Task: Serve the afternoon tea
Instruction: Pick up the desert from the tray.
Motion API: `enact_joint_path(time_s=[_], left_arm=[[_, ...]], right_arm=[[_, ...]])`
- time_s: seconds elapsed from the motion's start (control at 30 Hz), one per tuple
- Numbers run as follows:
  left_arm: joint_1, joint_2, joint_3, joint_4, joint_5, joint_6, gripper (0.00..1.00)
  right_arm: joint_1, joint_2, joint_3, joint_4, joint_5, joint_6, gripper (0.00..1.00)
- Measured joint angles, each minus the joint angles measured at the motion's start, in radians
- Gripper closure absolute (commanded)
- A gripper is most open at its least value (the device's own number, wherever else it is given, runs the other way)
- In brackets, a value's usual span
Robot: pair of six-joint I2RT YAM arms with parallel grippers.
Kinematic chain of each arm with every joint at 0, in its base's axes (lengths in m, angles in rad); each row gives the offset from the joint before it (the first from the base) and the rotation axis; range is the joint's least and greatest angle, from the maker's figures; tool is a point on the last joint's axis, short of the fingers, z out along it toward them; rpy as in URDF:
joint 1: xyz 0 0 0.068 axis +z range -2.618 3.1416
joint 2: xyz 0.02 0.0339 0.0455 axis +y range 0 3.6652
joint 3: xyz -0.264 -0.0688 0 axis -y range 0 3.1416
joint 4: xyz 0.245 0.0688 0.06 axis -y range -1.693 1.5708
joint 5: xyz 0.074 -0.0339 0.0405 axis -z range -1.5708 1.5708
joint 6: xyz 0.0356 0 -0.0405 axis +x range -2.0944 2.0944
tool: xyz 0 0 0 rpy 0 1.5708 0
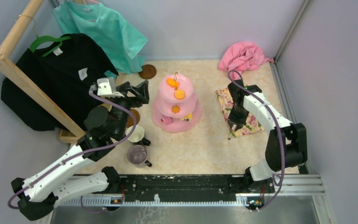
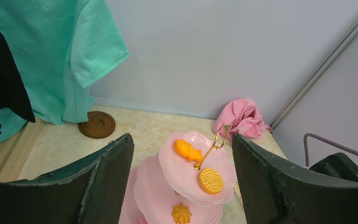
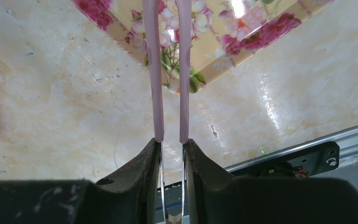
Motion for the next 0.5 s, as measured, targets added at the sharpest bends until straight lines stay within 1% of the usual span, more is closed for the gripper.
enact_joint_path(time_s=[0.2, 0.5], left_arm=[[0.007, -0.002, -0.015, 0.011, -0.001, 0.000, 0.17], [0.022, -0.012, -0.033, 0.016, -0.004, -0.009, 0.17]], right_arm=[[-0.010, 0.000, -0.050, 0.007, -0.050, -0.015, 0.73], [-0.036, 0.001, -0.095, 0.021, -0.077, -0.037, 0.68]])
